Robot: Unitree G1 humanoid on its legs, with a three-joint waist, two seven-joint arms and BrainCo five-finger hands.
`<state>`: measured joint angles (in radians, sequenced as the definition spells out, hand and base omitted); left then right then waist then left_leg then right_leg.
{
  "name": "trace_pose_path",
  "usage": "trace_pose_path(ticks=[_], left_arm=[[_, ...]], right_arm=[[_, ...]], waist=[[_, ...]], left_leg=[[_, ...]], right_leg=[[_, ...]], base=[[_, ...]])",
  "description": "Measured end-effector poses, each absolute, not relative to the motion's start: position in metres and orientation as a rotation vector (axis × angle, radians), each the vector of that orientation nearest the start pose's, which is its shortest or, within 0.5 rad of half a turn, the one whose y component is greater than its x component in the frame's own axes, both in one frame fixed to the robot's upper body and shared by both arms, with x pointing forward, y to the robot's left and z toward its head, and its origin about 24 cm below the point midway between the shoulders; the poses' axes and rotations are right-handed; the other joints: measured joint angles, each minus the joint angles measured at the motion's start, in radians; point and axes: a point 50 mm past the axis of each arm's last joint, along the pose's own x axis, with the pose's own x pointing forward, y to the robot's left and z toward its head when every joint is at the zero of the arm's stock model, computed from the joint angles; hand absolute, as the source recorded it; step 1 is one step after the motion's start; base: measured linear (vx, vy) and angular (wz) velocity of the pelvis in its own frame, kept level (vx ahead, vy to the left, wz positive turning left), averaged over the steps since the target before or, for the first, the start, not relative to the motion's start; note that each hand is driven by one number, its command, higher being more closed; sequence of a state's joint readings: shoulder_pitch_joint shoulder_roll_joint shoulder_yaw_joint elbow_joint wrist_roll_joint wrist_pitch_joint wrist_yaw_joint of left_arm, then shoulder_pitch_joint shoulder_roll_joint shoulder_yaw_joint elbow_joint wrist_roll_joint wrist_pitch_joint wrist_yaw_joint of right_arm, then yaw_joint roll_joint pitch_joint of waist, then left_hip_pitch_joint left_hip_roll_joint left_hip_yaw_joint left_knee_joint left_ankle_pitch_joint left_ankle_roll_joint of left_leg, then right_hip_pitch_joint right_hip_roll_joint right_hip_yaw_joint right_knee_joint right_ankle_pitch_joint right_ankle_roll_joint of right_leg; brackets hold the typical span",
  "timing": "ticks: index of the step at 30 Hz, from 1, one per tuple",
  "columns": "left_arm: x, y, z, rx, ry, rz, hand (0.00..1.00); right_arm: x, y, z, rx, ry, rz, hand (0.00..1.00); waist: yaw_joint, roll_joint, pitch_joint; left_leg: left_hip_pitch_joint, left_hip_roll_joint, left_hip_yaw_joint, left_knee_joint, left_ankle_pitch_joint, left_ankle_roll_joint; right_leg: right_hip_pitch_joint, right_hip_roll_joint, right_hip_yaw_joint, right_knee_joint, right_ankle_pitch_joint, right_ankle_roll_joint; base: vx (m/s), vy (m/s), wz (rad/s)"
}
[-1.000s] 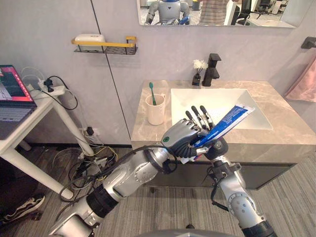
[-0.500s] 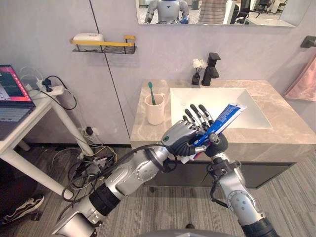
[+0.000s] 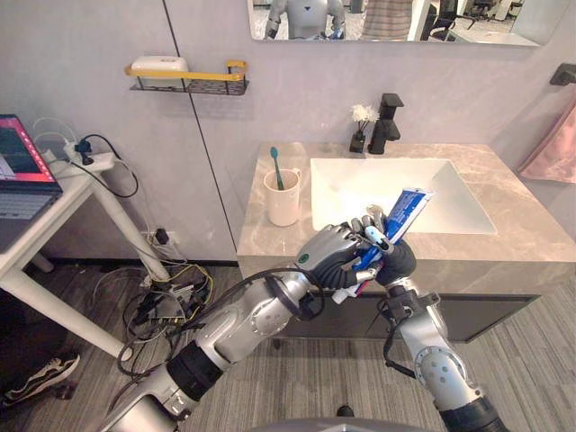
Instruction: Organize washtable
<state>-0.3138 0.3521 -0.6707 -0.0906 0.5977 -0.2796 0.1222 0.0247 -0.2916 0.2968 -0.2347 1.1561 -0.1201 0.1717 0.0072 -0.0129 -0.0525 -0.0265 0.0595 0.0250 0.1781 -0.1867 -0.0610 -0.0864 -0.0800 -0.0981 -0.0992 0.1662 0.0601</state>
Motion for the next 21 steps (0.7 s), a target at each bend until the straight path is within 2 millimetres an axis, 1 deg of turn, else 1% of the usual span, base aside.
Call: trace_pose_path(ticks=[4, 5, 12, 17, 21], left_arm=[[0.234, 0.032, 0.107, 0.839, -0.774, -0.648, 1.0], [0.234, 0.032, 0.107, 0.839, -0.773, -0.646, 0.0], [0.235, 0.035, 0.103, 0.84, -0.752, -0.637, 0.0], [0.234, 0.041, 0.098, 0.831, -0.721, -0.617, 0.0], [0.231, 0.046, 0.089, 0.838, -0.672, -0.618, 0.0]], right_arm=[[0.234, -0.124, 0.092, 0.919, -0.151, 0.476, 1.0], [0.234, -0.124, 0.092, 0.923, -0.153, 0.475, 1.0], [0.234, -0.123, 0.092, 0.927, -0.157, 0.472, 1.0], [0.235, -0.125, 0.093, 0.93, -0.173, 0.46, 1.0], [0.235, -0.128, 0.097, 0.932, -0.196, 0.452, 1.0]], waist=[[0.0, 0.001, 0.007], [0.0, 0.001, 0.01], [-0.001, 0.005, 0.018], [-0.001, 0.005, 0.018], [0.0, 0.006, 0.019]], left_leg=[[0.001, 0.0, 0.001, 0.0, 0.0, 0.0], [0.001, 0.0, 0.001, 0.0, 0.0, 0.0], [0.002, 0.0, 0.001, 0.0, 0.0, 0.0], [0.004, 0.0, 0.002, -0.001, 0.0, 0.0], [0.005, 0.0, 0.003, -0.001, 0.0, 0.0]], right_leg=[[0.0, 0.0, 0.001, 0.0, 0.0, 0.0], [0.0, 0.0, 0.001, 0.001, 0.0, 0.0], [0.0, 0.0, 0.001, 0.002, 0.001, 0.0], [0.0, 0.0, 0.001, 0.003, 0.001, 0.001], [0.003, 0.001, 0.001, 0.003, 0.001, 0.001]], base=[[0.0, 0.0, 0.0], [0.0, 0.0, 0.0], [0.0, 0.0, 0.0], [0.0, 0.0, 0.0], [0.0, 0.0, 0.0]])
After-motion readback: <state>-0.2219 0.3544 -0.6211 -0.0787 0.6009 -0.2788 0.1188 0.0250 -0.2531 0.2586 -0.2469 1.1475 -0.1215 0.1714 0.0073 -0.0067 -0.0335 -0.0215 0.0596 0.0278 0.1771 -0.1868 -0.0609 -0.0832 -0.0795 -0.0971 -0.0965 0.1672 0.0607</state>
